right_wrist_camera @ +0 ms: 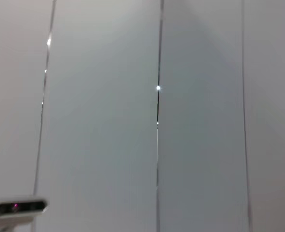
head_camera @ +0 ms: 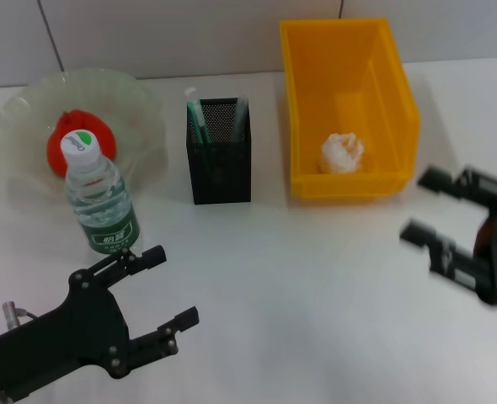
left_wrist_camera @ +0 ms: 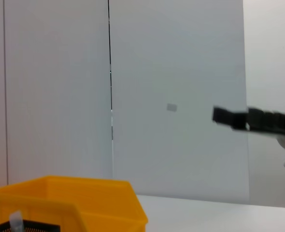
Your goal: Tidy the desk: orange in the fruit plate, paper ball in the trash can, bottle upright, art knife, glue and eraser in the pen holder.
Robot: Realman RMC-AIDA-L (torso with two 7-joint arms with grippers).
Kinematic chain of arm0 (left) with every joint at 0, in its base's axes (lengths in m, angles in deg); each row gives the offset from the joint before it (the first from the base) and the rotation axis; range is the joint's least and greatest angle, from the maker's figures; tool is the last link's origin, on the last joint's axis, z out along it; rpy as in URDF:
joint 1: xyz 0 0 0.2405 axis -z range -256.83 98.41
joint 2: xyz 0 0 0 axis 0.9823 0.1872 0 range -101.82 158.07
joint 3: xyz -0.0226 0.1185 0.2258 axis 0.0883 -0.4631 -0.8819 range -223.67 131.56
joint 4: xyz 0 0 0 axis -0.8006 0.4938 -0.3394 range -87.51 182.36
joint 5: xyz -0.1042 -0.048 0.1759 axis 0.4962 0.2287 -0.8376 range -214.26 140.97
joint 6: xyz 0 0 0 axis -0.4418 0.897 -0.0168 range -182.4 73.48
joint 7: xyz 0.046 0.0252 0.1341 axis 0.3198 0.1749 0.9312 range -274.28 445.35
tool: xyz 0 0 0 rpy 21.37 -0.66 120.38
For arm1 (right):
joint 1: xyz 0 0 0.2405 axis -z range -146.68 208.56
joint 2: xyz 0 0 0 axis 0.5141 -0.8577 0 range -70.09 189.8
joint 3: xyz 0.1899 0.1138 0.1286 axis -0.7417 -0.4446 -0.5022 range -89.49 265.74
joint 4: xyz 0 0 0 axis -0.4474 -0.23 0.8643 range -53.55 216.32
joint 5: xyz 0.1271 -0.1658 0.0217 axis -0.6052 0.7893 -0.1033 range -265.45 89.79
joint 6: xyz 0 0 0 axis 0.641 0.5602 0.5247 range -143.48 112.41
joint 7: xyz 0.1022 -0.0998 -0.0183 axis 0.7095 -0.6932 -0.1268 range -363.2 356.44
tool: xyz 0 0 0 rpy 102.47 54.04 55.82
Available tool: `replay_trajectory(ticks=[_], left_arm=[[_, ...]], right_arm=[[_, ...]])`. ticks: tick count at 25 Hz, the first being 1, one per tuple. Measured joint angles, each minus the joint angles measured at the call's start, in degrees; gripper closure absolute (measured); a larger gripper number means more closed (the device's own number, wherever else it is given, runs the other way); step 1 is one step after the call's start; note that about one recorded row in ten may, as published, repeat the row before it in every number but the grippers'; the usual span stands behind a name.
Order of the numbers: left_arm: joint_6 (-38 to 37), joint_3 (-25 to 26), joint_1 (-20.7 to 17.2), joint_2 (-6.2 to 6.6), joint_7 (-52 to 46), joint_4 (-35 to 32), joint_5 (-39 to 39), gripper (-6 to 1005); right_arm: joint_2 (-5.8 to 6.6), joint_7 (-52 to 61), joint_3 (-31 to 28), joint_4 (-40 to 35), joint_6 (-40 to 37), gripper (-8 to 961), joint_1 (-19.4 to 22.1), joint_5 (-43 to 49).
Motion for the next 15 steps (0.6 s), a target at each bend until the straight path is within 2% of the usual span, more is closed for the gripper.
replay_trajectory(ticks=[2,4,10,11,14,15], left_arm=[[0.0,0.0,-0.2,0.06,0.0,0.1,0.0,199],[0.0,-0.3,-0.3,0.26,-0.1,0.3,-0.2,199],[-0.1,-0.7,-0.3,0.45,-0.8,0.3,-1.2,199],[-0.1,-0.7,0.2,0.5,-2.5,0.0,-4.1,199],[-0.1,-0.6,0.4,0.55,-3.3,-0.1,-5.4,199],[-0.2,-0.6,0.6,0.6,-3.8,-0.1,-6.1,199]], right_arm=[[0.47,-0.5,-3.9,6.5,-2.6,442,-2.2,6.5],[0.74,-0.3,-5.8,8.9,-3.3,402,-3.2,12.6],[-0.26,0.8,-6.0,8.9,-2.3,279,-5.3,21.5],[-0.37,1.1,-5.9,9.0,-1.9,259,-5.8,22.3],[-0.54,1.3,-5.4,10.0,-0.5,169,-7.5,23.7],[-0.54,1.3,-5.4,11.0,0.0,169,-8.8,24.3]])
